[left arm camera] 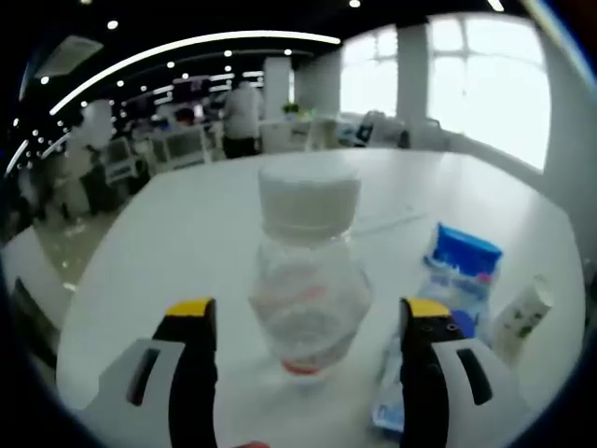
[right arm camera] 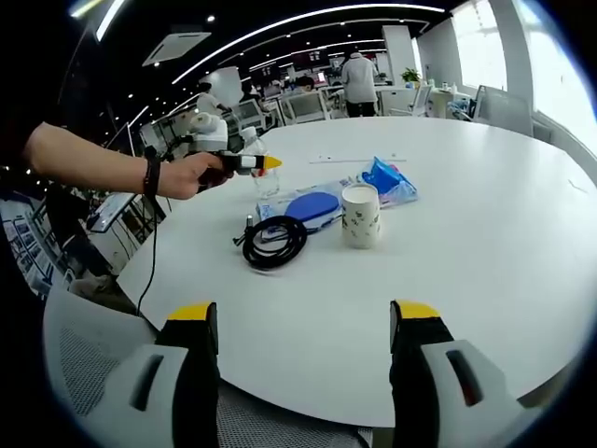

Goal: Arrange the tabletop items into an orderly group along one side of the table until the central work area is clear of visible clutter.

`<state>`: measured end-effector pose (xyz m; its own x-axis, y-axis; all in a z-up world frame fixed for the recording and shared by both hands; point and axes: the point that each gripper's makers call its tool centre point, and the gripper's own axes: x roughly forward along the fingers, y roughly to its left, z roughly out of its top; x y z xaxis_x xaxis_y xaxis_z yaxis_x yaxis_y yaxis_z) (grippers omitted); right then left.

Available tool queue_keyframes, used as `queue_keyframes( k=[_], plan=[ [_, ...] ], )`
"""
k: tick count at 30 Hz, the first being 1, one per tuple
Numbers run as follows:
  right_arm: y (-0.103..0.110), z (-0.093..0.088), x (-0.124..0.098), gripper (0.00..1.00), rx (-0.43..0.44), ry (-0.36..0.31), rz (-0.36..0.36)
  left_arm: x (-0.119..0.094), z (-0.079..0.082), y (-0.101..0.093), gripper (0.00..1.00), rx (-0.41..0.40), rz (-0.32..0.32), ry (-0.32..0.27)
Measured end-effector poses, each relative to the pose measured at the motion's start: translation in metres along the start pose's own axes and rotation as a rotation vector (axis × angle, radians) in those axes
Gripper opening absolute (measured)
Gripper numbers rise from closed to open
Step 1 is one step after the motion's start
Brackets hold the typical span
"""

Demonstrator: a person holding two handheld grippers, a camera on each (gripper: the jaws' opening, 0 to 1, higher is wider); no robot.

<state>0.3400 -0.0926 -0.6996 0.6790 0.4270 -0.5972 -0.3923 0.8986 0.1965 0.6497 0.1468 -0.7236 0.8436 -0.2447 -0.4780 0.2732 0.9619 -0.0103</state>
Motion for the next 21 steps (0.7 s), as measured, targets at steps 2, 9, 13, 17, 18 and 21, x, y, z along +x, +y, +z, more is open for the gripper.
queue_keyframes(
  k=[2,9,13,17,18,21],
  plan=[
    [0.000,0.000,0.000,0.75,-0.001,0.000,0.000,0.001,0.002,0.001,0.73,-0.017,0.021,-0.009],
    [0.000,0.000,0.000,0.75,0.004,-0.003,-0.001,0.005,-0.005,0.000,0.64,-0.091,0.070,-0.002],
    [-0.001,0.001,-0.001,0.75,0.008,-0.006,-0.004,0.005,-0.003,0.003,0.55,-0.097,0.101,-0.021],
    [-0.002,0.001,-0.001,0.75,0.008,-0.008,-0.009,0.007,-0.007,0.003,0.46,-0.103,0.103,-0.003],
    [-0.002,0.001,-0.001,0.75,0.008,-0.008,-0.009,0.004,-0.007,0.010,0.42,-0.107,0.137,-0.004],
    [-0.002,0.002,-0.001,0.75,0.008,-0.010,-0.011,0.005,-0.009,0.006,0.41,-0.121,0.109,-0.003]
  ],
)
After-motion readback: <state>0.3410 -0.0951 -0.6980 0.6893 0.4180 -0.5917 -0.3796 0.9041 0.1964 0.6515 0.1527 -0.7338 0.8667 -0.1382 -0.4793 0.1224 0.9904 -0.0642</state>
